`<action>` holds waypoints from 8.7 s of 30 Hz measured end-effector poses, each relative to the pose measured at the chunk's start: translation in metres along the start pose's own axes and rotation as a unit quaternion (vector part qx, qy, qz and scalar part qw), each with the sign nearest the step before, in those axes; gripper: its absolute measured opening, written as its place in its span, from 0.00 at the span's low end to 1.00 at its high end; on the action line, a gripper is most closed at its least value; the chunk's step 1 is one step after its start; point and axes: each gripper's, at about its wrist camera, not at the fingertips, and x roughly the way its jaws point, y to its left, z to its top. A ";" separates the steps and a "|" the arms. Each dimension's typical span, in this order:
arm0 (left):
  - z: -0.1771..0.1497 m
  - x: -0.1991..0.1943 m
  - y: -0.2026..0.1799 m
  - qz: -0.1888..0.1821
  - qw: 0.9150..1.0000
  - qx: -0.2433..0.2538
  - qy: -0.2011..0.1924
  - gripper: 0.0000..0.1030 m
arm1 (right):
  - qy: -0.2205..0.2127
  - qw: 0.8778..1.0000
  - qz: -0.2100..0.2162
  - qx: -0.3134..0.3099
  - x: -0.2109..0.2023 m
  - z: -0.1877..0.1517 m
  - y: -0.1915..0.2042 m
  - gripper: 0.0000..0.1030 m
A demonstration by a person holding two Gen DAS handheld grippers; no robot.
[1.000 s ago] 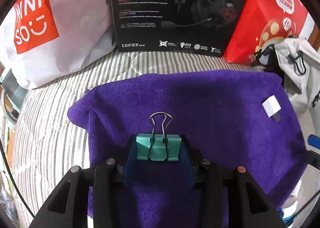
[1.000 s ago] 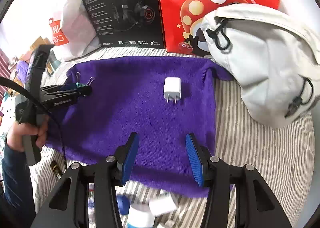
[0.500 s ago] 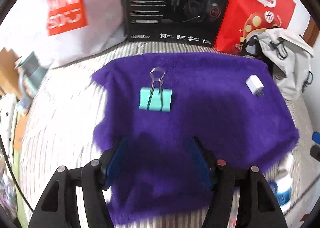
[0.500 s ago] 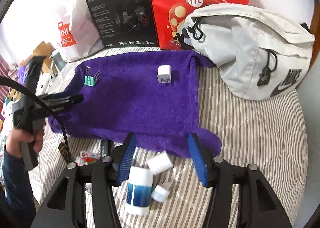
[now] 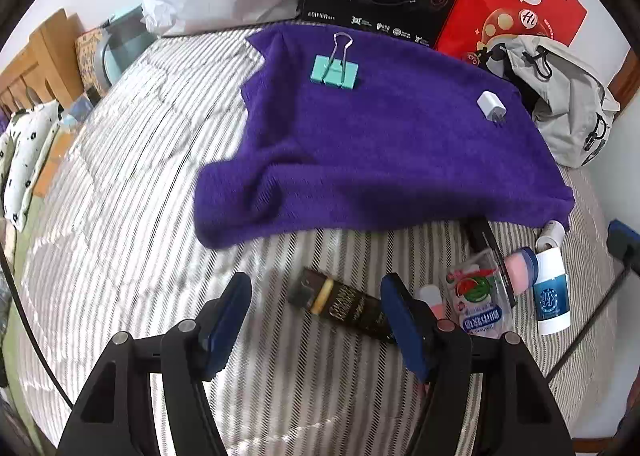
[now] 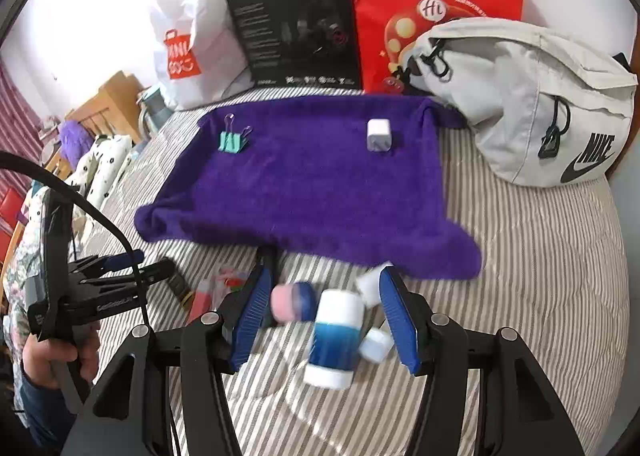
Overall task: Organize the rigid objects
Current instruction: 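Grasp the black Grand Reserve bottle with the left tool while the right tool grasps a small white cap, then lower the bottle onto the towel with the left tool while the right tool places the cap beside the charger, then grasp the pink tube with the left tool while the right tool reaches toward the deodorant, then carry the pink tube onto the towel with the left tool while the right tool carries the blue-white deodorant there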
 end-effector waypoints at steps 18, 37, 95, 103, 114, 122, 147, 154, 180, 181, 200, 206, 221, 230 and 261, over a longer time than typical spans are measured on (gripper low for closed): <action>-0.033 0.000 0.016 0.018 0.999 0.031 -0.027 0.71 | 0.019 0.999 -0.023 0.020 -0.012 -0.060 -0.001 0.56; -0.036 -0.001 -0.014 0.003 0.992 0.112 -0.054 0.24 | 0.030 0.992 -0.073 0.095 0.030 -0.038 -0.041 0.56; -0.030 -0.027 0.006 -0.064 0.991 0.095 -0.063 0.22 | 0.009 0.998 -0.031 0.054 0.023 -0.055 -0.044 0.23; -0.017 -0.039 0.007 -0.066 0.991 0.096 -0.072 0.22 | 0.004 0.999 -0.013 0.046 0.021 -0.042 -0.037 0.23; 0.023 -0.042 0.004 -0.066 0.989 0.096 -0.087 0.22 | -0.013 0.999 0.003 0.035 0.022 0.000 -0.036 0.23; 0.061 -0.031 0.000 -0.071 0.988 0.096 -0.094 0.22 | -0.015 0.999 0.003 0.029 0.042 0.041 -0.043 0.23; 0.116 0.042 -0.008 -0.062 0.992 0.096 -0.052 0.22 | 0.016 0.998 -0.058 -0.004 0.142 0.094 -0.063 0.24; 0.114 0.052 -0.014 -0.057 0.992 0.106 -0.044 0.22 | 0.023 0.998 -0.054 -0.017 0.142 0.092 -0.056 0.36; 0.062 -0.007 -0.033 -0.008 0.988 0.146 -0.058 0.51 | -0.017 0.998 -0.056 0.019 0.025 0.030 -0.054 0.49; 0.054 -0.014 -0.034 -0.012 0.987 0.149 -0.061 0.51 | -0.019 0.998 -0.054 0.023 0.020 0.025 -0.055 0.49; -0.051 -0.008 -0.058 -0.020 0.987 0.157 -0.023 0.52 | 0.001 0.997 -0.056 0.061 -0.018 -0.059 -0.042 0.54; -0.049 -0.010 -0.035 -0.020 0.989 0.144 -0.028 0.52 | 0.005 0.997 -0.050 0.062 -0.013 -0.071 -0.036 0.54; -0.052 -0.011 -0.051 -0.061 0.978 0.192 -0.047 0.16 | 0.009 0.998 -0.013 0.068 0.017 -0.060 -0.018 0.54; -0.053 -0.013 -0.045 -0.068 0.980 0.184 -0.040 0.16 | 0.039 0.997 -0.040 0.047 0.064 -0.052 -0.008 0.54; -0.050 -0.019 -0.031 -0.094 0.981 0.159 -0.055 0.16 | 0.060 0.997 -0.053 0.024 0.039 -0.083 -0.023 0.35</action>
